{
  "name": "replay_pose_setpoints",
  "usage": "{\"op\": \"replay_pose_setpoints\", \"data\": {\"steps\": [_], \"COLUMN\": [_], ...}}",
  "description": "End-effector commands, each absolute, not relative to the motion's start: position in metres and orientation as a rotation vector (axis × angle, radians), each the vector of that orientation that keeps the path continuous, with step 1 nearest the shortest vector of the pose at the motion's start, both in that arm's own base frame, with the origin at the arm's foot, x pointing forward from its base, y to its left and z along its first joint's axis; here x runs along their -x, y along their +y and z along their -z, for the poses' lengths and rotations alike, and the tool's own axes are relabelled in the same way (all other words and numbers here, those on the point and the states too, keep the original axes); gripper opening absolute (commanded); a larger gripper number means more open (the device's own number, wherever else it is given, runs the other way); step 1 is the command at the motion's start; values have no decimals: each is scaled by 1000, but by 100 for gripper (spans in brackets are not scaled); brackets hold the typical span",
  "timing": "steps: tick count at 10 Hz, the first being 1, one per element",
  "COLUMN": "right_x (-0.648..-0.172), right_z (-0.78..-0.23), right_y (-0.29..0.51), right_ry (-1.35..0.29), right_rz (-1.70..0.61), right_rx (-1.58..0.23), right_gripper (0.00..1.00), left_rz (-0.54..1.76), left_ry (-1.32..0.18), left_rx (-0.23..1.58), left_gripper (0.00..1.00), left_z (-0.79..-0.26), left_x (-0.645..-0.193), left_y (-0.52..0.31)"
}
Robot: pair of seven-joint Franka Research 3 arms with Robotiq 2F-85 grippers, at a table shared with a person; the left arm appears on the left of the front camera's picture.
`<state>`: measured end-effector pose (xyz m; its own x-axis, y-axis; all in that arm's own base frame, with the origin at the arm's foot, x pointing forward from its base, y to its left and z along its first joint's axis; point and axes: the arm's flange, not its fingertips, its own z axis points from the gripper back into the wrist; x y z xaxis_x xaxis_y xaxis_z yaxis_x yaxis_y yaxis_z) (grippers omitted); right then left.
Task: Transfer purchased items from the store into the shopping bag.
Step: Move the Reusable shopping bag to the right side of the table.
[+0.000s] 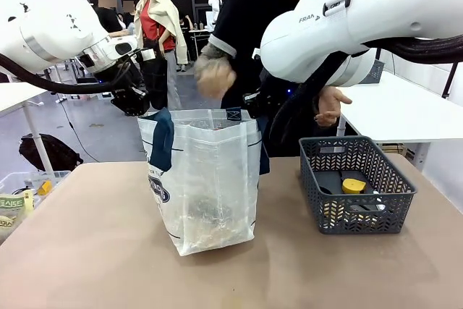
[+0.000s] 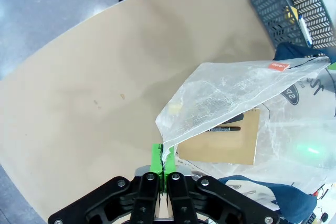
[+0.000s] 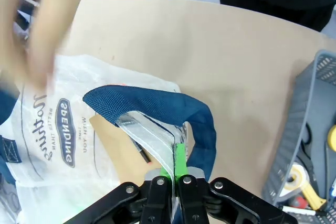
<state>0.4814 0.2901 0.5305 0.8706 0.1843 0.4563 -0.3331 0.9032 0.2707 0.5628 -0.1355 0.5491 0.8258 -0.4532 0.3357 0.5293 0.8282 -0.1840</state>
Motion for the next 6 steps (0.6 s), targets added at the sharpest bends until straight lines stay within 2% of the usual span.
{"op": "replay_pose_setpoints", "data": {"steps": [1, 6], "right_x": [-482, -482], "right_z": [-531, -531], "right_y": [287, 287], "right_ry": [-438, -438], "right_rz": [-273, -273], "right_rx": [-360, -360], "right_gripper": [0, 0], "left_rz": [511, 511], "left_ry": [-287, -287], "left_rx": [274, 274], "left_gripper": [0, 0], "left_z": [-552, -552], "left_x": [-562, -562], "left_y": [-132, -132]}}
